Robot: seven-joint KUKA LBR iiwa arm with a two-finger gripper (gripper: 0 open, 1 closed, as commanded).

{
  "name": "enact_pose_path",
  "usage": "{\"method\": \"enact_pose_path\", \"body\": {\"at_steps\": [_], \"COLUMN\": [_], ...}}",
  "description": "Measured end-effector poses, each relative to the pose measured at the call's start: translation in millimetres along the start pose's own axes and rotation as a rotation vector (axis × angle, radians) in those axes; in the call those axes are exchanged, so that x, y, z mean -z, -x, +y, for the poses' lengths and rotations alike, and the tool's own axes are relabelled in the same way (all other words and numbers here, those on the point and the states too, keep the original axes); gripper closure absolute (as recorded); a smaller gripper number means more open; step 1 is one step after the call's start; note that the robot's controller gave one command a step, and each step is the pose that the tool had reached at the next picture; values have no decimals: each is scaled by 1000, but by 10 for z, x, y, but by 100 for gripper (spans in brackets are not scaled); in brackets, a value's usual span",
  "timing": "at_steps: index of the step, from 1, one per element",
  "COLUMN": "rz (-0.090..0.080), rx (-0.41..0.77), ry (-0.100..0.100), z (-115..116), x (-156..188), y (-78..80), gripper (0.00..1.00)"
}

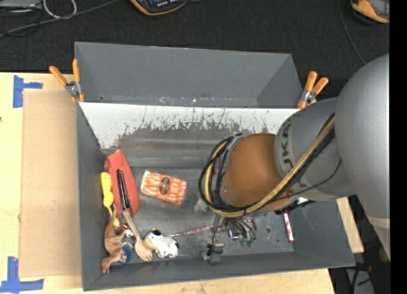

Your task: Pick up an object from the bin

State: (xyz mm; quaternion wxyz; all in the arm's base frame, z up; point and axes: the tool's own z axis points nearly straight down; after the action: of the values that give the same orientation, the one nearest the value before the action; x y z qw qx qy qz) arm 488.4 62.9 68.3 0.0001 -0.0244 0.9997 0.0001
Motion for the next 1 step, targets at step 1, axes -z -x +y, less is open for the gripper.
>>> {"method": "enact_pose_path", "body": {"at_steps": [1], "rz": [9], "rx": [38], "ry": [2], "z": [-69], "x": [5], "y": [-103], "gripper": [100]}}
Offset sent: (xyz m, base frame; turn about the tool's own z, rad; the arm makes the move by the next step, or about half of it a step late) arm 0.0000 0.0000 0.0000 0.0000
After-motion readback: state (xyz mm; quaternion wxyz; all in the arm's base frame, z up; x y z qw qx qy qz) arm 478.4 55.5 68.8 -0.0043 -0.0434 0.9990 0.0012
